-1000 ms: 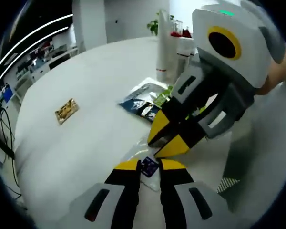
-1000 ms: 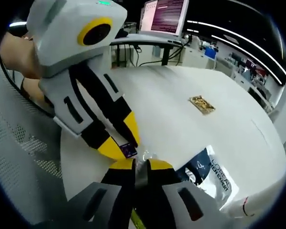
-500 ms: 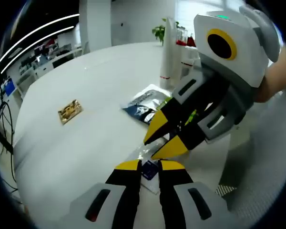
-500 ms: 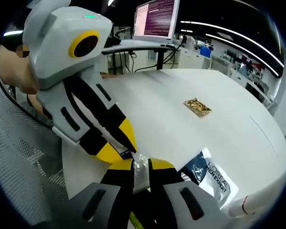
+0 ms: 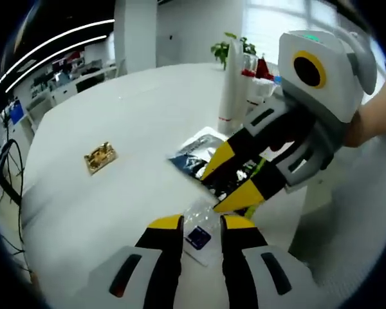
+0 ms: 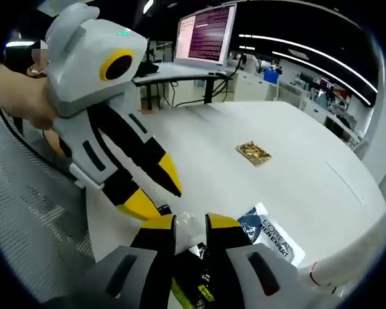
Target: Arrange the skincare products in the storage area until every visible bottle or jar stands upright without overlapping.
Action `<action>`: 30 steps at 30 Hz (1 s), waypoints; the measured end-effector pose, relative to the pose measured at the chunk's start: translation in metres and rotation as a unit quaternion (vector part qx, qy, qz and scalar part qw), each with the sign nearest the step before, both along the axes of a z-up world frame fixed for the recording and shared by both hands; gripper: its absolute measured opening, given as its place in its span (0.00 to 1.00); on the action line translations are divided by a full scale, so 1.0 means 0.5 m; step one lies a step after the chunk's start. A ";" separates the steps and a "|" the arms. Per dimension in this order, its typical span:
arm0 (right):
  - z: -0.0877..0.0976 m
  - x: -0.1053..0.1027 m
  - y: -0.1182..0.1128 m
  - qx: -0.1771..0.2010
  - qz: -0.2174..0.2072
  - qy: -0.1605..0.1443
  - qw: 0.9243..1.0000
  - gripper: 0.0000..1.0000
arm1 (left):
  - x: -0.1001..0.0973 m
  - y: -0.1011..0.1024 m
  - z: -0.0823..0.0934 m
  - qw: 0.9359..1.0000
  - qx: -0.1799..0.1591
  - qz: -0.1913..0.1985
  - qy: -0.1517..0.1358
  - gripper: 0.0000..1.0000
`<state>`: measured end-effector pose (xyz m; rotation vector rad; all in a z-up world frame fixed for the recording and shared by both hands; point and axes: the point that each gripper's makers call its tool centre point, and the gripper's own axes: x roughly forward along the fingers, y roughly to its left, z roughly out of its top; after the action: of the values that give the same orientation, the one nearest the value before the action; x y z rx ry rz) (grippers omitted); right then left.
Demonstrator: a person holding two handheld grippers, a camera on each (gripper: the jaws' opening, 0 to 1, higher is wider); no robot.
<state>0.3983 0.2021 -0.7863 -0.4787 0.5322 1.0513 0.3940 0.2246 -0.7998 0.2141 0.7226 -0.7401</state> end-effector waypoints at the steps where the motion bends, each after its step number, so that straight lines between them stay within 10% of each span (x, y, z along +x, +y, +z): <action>1: 0.007 0.000 -0.002 0.003 -0.001 -0.004 1.000 0.20 | 0.001 0.001 0.004 1.000 -0.002 0.003 0.000 0.27; 30: 0.163 -0.022 -0.215 0.060 -0.096 -0.049 0.992 0.55 | -0.018 0.027 0.100 0.994 -0.052 0.095 -0.016 0.67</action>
<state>0.3873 0.0948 -0.7045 -0.3640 0.4171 0.8649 0.3849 0.2380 -0.7496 0.0610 0.6623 -0.5899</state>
